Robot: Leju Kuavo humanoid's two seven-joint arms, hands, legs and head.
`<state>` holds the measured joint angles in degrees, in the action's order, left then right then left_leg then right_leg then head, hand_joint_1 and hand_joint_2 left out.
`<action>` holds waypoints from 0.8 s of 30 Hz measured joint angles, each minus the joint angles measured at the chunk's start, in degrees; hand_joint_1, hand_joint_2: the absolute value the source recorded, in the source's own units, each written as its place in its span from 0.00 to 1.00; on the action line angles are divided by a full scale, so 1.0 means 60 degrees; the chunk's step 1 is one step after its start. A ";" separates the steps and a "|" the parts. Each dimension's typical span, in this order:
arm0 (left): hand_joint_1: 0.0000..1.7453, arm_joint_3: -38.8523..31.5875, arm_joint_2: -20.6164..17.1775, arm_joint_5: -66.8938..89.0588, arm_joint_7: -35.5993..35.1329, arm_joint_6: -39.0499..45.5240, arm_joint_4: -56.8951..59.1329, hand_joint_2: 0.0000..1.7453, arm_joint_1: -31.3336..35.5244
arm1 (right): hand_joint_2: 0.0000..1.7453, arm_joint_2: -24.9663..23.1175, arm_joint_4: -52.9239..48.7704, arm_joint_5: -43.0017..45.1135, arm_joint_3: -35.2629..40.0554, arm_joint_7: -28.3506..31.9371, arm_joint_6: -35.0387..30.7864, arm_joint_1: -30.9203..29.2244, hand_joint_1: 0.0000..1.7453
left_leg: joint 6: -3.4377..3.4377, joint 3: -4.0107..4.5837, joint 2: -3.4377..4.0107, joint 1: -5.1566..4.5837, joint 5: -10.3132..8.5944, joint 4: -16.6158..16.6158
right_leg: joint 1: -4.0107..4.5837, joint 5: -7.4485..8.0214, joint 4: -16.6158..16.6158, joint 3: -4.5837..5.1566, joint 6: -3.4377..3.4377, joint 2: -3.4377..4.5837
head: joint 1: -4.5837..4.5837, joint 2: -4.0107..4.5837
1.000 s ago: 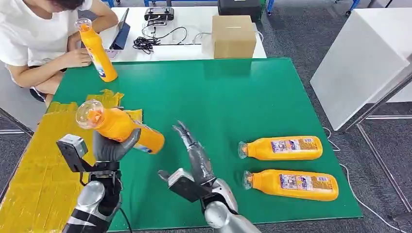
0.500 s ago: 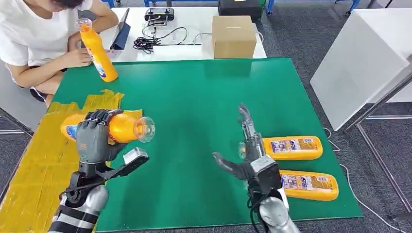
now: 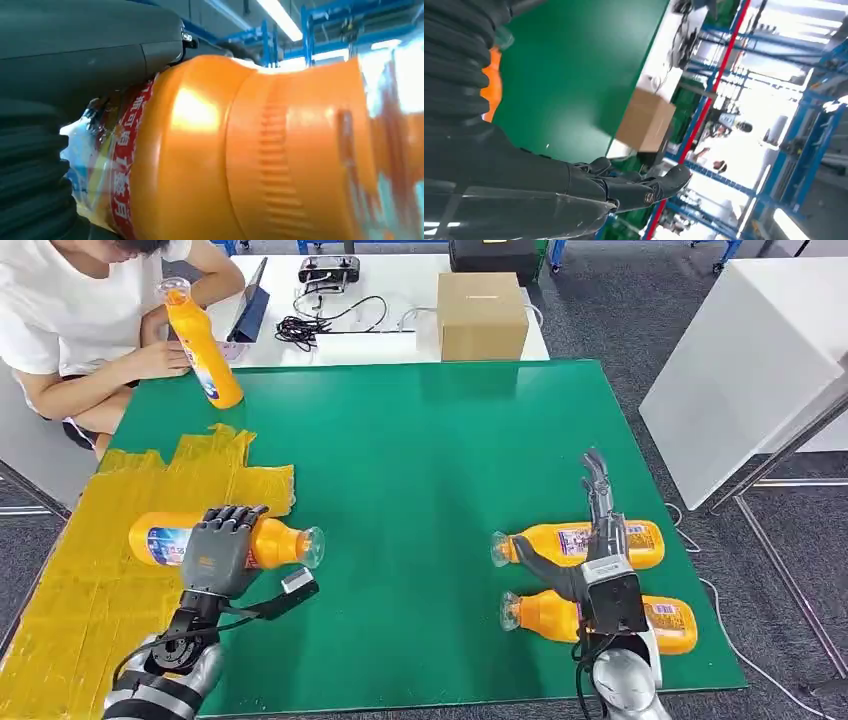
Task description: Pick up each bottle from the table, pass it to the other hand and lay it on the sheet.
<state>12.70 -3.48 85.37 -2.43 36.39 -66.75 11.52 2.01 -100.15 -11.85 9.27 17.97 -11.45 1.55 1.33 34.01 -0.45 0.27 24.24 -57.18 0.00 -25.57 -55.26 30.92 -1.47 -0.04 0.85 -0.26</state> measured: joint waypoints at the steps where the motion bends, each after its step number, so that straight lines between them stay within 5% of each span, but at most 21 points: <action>1: 0.00 0.0004 0.0004 -0.0112 -0.0007 0.0011 0.0206 1.00 0.0038 | 1.00 0.0000 0.0000 -0.0090 -0.0029 -0.0036 -0.0058 -0.0002 0.00 | 0.0000 0.0000 0.0001 0.0000 0.0000 0.0000 | 0.0000 0.0000 0.0000 0.0000 0.0000 0.0000 | 0.0000 0.0000; 24: 0.00 -0.0288 0.0084 -0.1231 0.0215 0.0098 0.2673 1.00 0.0777 | 1.00 0.0011 0.0033 -0.1343 -0.0149 -0.0273 -0.0532 -0.0226 0.00 | 0.0000 0.0002 -0.0007 -0.0001 0.0000 0.0001 | 0.0000 0.0000 -0.0001 -0.0006 0.0000 -0.0003 | 0.0000 0.0000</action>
<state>10.97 -2.97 77.98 -1.14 36.98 -50.71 16.18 2.08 -99.95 -19.91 8.37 16.33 -14.64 0.20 1.33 34.02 -0.49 0.27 24.23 -57.17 0.00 -25.57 -55.26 30.88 -1.48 -0.05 0.85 -0.26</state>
